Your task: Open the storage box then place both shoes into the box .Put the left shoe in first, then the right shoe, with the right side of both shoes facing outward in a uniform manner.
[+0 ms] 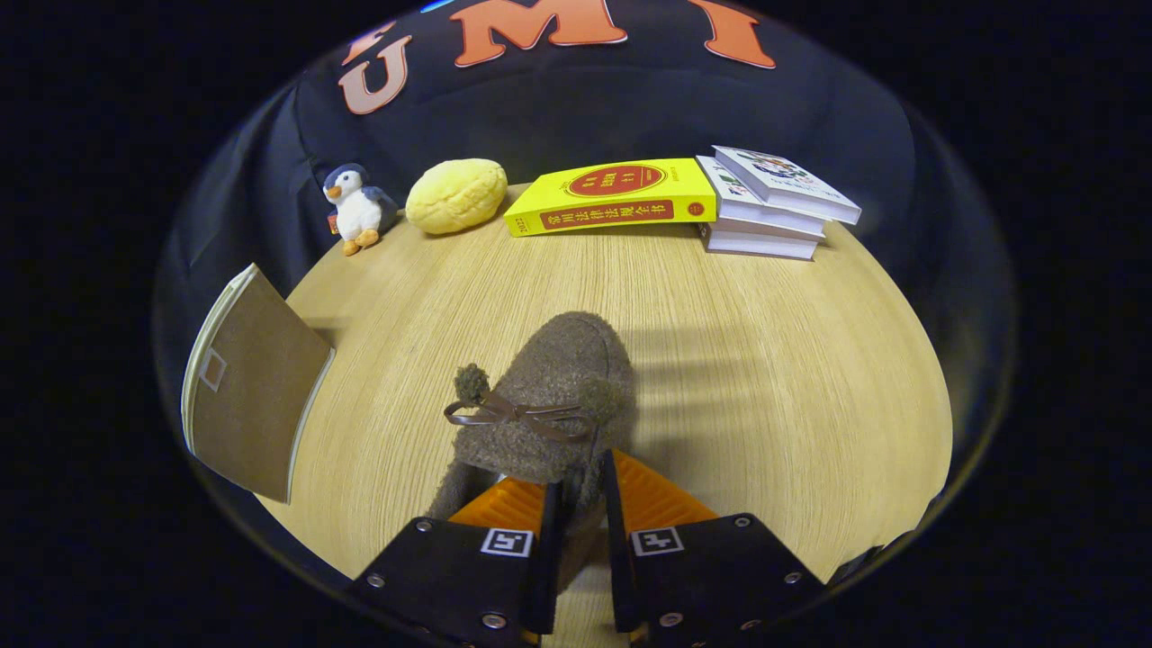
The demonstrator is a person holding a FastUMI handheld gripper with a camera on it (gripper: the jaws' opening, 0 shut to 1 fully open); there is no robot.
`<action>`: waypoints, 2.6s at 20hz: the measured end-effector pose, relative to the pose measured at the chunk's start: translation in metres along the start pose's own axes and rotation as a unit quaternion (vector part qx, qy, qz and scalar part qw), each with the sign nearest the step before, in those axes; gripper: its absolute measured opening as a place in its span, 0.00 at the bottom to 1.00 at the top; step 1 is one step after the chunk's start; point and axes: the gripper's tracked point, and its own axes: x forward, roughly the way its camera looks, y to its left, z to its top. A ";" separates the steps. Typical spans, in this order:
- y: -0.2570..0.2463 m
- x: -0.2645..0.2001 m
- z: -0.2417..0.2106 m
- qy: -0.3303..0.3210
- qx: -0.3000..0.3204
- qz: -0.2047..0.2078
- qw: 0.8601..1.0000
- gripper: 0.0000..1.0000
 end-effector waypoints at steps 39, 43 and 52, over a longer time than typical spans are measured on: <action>0.348 -0.137 0.119 -0.078 0.012 0.112 0.991 0.04; 0.376 -0.124 0.099 -0.054 -0.002 0.110 0.993 0.04; 0.373 -0.097 0.058 0.004 -0.013 0.052 0.999 0.08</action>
